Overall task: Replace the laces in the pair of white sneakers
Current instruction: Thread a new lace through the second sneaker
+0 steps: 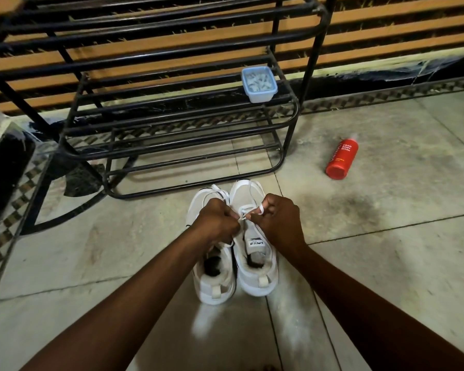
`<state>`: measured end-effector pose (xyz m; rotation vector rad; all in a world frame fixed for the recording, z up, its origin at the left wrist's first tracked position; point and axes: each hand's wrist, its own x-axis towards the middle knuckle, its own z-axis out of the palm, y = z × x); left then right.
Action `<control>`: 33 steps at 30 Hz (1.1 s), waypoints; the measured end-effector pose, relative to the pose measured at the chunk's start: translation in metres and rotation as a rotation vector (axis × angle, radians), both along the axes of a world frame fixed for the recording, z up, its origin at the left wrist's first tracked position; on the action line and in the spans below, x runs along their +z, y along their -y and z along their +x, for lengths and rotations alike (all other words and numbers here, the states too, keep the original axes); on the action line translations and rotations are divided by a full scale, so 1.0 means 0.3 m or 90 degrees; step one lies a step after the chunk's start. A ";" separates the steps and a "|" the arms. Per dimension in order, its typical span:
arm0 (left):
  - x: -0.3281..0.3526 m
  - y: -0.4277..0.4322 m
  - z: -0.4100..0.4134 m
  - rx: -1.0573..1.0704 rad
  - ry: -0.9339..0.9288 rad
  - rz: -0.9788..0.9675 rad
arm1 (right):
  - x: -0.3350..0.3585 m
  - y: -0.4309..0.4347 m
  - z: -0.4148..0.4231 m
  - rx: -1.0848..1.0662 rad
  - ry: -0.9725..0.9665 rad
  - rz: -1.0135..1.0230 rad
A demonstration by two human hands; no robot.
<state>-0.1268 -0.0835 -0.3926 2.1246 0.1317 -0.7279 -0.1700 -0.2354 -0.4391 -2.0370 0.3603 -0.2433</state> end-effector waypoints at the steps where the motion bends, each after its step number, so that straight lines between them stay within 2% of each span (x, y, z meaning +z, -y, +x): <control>1: 0.000 0.002 0.000 0.002 0.000 0.001 | 0.001 0.004 0.003 0.013 0.005 -0.024; 8: 0.005 0.010 -0.009 -0.005 0.001 0.000 | 0.017 0.010 0.029 0.098 0.029 -0.165; 12: 0.024 0.022 -0.022 0.006 0.002 -0.004 | 0.035 0.000 0.034 0.225 0.128 -0.338; 13: 0.026 0.022 -0.025 0.003 0.004 0.001 | 0.037 -0.003 0.034 0.234 0.124 -0.343; 14: 0.027 0.023 -0.026 0.003 0.008 0.007 | 0.040 -0.003 0.035 0.226 0.100 -0.310; 17: 0.020 0.025 -0.027 0.005 0.024 0.014 | 0.036 0.006 0.053 0.122 -0.015 -0.093; 19: 0.017 0.028 -0.031 0.000 0.039 0.023 | 0.030 0.009 0.057 0.079 -0.056 -0.045; 22: 0.011 0.027 -0.035 0.006 0.042 0.026 | 0.032 -0.006 0.041 0.115 -0.021 -0.114; 26: 0.006 0.024 -0.031 -0.011 0.034 0.026 | 0.032 -0.020 0.034 0.235 0.068 -0.337; 27: 0.006 0.024 -0.030 -0.004 0.034 0.023 | 0.028 -0.016 0.037 0.228 0.067 -0.326; 30: -0.008 0.020 -0.021 0.043 0.034 -0.004 | 0.013 0.002 0.041 0.136 0.010 -0.169; 33: -0.035 0.012 0.000 0.018 0.074 0.038 | 0.000 0.008 0.028 0.132 0.007 -0.117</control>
